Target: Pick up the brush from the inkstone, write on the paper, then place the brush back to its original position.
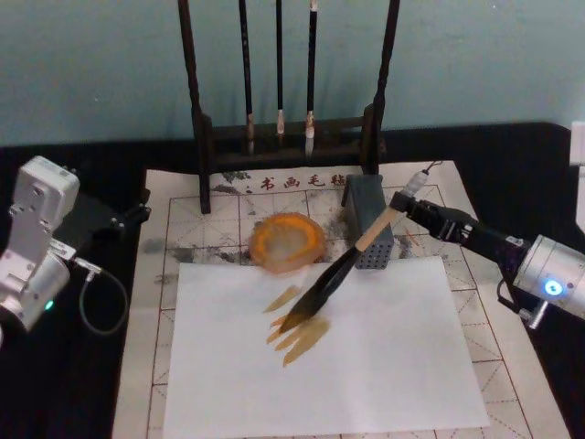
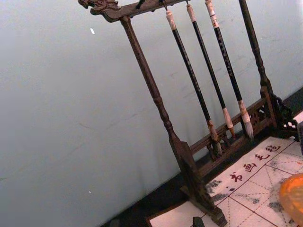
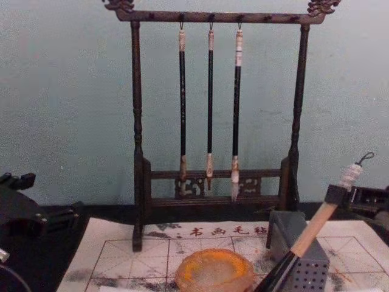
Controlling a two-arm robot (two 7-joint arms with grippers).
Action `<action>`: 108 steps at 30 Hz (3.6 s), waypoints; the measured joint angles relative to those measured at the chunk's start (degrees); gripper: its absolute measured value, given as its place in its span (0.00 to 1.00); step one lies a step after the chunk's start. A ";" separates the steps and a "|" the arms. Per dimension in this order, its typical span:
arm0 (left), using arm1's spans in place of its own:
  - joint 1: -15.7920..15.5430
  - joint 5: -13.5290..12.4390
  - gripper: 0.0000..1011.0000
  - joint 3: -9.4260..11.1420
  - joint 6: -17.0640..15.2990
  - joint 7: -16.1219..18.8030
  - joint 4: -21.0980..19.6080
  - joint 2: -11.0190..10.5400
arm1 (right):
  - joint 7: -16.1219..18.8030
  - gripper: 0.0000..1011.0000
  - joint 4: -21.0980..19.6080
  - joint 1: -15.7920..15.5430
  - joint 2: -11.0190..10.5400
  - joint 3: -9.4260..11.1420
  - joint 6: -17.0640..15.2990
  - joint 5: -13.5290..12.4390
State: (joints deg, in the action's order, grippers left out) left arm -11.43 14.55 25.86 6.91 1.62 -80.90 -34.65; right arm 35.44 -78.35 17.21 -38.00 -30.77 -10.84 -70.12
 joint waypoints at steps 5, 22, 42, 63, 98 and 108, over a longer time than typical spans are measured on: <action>0.00 0.00 0.99 0.00 0.00 0.00 0.00 0.00 | -0.26 0.18 0.02 -0.14 -0.13 0.33 0.09 0.01; 0.00 0.00 0.99 0.00 0.00 0.00 0.00 0.00 | -1.36 0.18 -0.15 -0.86 -0.79 1.95 0.69 0.09; 0.00 0.00 0.99 0.00 0.00 0.00 0.00 0.00 | -0.83 0.18 -1.12 -2.04 -1.06 4.29 1.66 -1.93; 0.00 0.00 0.99 0.00 0.00 0.00 0.00 0.00 | -0.94 0.18 -0.85 -2.31 -0.06 4.63 2.42 -3.19; 0.00 0.00 0.99 0.00 0.00 0.00 0.00 0.00 | -5.92 0.18 9.13 2.89 10.24 4.85 4.32 -6.37; 0.00 0.00 0.99 0.00 0.00 0.00 0.00 0.00 | -5.90 0.18 12.86 4.61 12.60 4.48 4.11 -5.10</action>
State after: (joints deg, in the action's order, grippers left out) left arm -11.43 14.55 25.86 6.91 1.62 -80.90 -34.64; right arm 29.54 -65.50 21.82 -25.40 -26.29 -6.73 -75.22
